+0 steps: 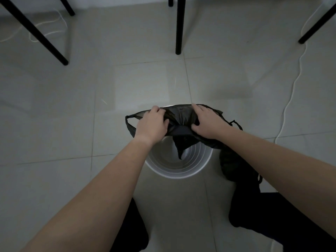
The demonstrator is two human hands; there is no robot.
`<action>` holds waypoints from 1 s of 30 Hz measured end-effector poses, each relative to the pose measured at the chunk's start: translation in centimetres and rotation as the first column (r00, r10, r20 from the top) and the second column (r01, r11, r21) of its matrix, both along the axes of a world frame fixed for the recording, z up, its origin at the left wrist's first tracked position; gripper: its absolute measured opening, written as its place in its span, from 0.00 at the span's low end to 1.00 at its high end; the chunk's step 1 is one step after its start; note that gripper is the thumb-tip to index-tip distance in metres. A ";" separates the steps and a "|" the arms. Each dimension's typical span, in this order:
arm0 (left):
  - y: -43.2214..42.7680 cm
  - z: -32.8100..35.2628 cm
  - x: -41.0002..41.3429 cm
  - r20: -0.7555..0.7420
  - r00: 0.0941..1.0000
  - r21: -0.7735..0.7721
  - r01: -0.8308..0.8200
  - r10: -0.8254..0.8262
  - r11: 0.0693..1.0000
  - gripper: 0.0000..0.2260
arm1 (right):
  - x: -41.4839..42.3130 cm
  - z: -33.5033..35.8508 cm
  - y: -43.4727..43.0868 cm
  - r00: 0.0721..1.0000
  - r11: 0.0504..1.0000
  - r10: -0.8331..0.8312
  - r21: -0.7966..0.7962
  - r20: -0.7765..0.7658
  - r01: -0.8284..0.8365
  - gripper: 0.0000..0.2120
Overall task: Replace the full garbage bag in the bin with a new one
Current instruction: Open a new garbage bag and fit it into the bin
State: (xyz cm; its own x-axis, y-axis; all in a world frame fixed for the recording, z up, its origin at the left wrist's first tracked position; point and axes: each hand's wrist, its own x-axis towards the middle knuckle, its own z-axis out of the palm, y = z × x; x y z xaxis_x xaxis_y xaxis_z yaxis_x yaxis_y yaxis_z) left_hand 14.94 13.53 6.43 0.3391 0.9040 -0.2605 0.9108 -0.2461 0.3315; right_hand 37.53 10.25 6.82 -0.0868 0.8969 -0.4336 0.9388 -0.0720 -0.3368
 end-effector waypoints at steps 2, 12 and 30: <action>0.2 -0.1 -0.3 0.017 0.999 0.013 -0.044 0.044 0.999 0.17 | 0.0 -0.1 0.3 1.000 1.000 0.001 -0.006 -0.014 -0.001 0.42; 2.1 -1.3 -3.7 0.179 0.941 -0.134 -0.267 0.288 0.954 0.15 | 0.2 -0.8 1.4 0.994 1.000 0.002 0.004 -0.107 -0.002 0.43; 2.7 0.2 -5.4 0.254 0.899 0.161 -0.403 0.356 0.901 0.15 | 0.2 -1.7 3.0 0.930 0.979 -0.198 -0.112 -0.311 0.172 0.32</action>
State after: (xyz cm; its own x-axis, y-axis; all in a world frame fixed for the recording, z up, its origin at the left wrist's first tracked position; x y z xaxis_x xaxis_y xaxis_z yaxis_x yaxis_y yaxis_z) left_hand 9.55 16.23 6.68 -0.0145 0.9998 -0.0164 0.8612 0.0208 0.5079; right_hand 37.70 13.25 5.08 -0.0682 0.8733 -0.4823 0.7504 -0.2737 -0.6017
